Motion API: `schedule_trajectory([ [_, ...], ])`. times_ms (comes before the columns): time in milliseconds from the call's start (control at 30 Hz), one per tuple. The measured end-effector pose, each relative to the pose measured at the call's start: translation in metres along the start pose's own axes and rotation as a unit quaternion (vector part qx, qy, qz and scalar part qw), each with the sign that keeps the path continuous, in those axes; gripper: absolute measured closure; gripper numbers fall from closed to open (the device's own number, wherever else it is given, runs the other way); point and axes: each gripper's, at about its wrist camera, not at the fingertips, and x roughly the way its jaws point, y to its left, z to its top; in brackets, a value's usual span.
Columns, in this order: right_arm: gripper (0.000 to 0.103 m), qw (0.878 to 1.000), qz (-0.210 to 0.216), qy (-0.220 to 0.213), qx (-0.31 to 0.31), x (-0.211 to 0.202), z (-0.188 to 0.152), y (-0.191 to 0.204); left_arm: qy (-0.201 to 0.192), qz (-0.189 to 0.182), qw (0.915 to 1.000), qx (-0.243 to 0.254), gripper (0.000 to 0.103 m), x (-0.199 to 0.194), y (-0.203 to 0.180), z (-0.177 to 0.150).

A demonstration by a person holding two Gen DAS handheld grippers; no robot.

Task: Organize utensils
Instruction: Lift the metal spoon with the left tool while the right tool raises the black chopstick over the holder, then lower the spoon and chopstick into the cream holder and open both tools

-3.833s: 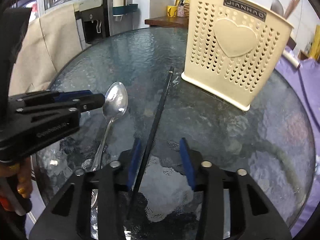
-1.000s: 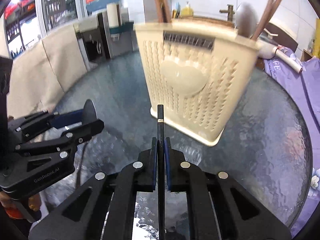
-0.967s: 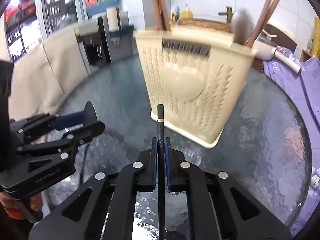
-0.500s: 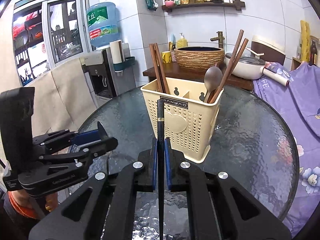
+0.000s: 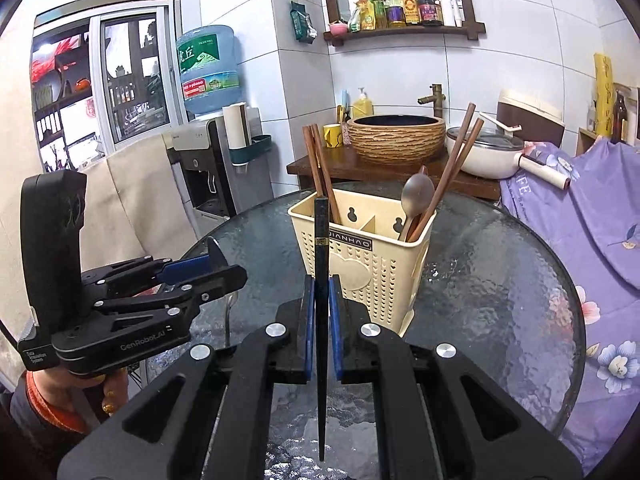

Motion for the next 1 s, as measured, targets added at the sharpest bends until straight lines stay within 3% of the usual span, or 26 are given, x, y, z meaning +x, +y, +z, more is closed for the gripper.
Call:
schedule_trajectory([
  [333,0.095,1.0,-0.003,-0.009,-0.005,-0.006,0.013,0.004,-0.011,-0.01,0.9999,0.009,0.067,-0.004,-0.005,0.013],
  [567,0.095,1.0,0.001,-0.023,-0.017,-0.016,0.035,0.009,-0.04,-0.015,0.9991,0.002,0.067,-0.007,0.0,0.054],
  [833,0.095,0.997,0.007,-0.079,-0.014,-0.043,0.113,0.004,-0.113,-0.006,0.9929,-0.036,0.067,0.001,0.007,0.149],
  [1000,0.095,0.992,-0.009,-0.127,-0.011,-0.056,0.162,-0.003,-0.146,0.022,0.9886,-0.031,0.067,0.024,0.002,0.176],
])
